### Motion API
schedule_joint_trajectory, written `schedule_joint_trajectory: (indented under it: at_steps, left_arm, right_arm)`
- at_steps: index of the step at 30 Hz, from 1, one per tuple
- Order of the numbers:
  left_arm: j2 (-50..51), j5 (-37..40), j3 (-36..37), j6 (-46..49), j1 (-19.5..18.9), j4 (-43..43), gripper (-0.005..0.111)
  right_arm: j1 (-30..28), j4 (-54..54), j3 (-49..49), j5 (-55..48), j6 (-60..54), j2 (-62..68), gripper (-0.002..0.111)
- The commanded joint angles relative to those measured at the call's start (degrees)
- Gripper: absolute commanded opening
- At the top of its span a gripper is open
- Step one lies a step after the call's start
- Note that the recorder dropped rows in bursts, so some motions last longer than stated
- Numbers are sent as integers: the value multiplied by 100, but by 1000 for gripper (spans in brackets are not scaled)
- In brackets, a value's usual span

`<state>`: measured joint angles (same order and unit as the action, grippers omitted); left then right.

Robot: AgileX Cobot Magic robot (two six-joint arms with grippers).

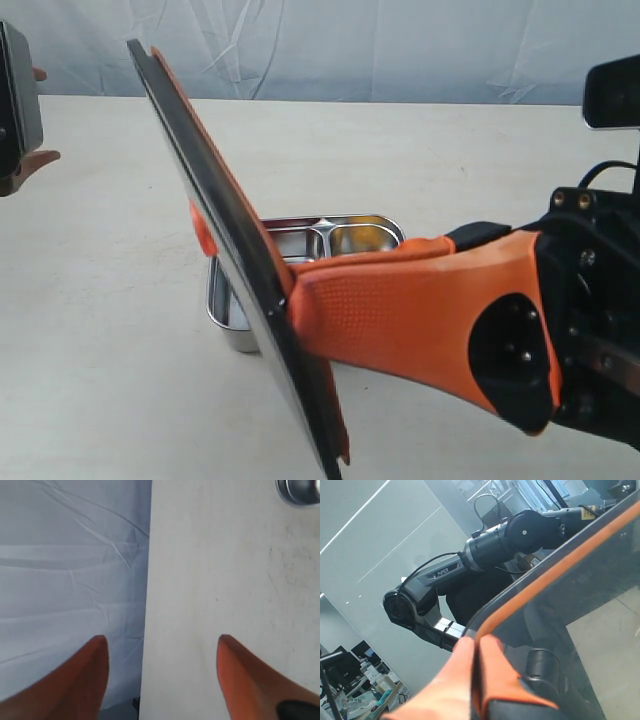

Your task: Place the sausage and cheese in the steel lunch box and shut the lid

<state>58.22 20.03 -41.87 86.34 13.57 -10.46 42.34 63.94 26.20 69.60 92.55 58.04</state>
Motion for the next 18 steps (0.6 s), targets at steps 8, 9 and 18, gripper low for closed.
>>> schedule_joint_trajectory:
  at_steps: [8,9,18]
  left_arm:
    - [-190,-244,11,-39,197,-409,60]
    - [-190,-244,11,-39,197,-409,60]
    - [-190,-587,11,-39,197,-445,60]
  right_arm:
    - [-36,-154,41,36,-115,-54,-1]
    - [-36,-154,41,36,-115,-54,-1]
    - [-36,-167,41,36,-125,-54,-1]
